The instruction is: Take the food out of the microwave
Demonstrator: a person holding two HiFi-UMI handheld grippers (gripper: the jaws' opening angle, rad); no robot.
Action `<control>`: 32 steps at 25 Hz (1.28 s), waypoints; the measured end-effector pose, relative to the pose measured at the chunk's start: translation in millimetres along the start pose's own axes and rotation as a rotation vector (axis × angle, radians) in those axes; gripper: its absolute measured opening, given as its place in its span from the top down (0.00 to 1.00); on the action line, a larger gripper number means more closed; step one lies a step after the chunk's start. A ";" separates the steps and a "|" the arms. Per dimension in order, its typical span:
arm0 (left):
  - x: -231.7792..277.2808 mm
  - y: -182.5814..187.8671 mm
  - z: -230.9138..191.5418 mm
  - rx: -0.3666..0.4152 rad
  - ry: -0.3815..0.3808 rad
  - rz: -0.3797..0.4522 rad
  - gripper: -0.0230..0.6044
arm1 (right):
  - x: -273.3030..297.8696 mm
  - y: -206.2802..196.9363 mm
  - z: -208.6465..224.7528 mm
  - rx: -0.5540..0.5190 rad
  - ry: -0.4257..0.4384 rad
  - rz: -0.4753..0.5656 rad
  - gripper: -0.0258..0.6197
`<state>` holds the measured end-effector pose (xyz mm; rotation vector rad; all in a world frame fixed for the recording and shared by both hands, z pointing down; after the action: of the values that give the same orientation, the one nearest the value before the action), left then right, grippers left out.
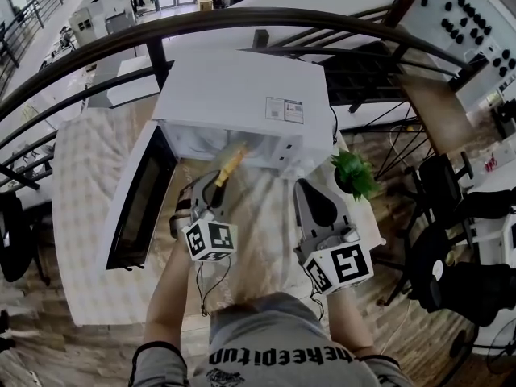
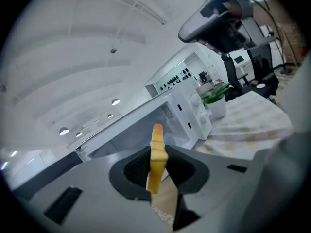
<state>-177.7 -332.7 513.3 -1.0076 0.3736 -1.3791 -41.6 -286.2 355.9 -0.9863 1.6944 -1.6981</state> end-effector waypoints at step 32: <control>-145.5 48.4 -45.4 -0.533 0.262 0.119 0.84 | -29.0 20.1 -19.9 0.019 0.148 0.090 0.95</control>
<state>-212.1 -221.3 403.9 -1.2099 1.0206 -1.3335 -43.0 -252.3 333.7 -0.7799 1.7842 -1.7621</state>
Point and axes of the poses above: the fingertips, and each gripper's own axes: x forward along the fingers, z to its right, y out of its top, the point moved 1 cm from there along -x, backward along the fingers, and after that the axes turned 3 degrees about -z, right-handed, at the moved point
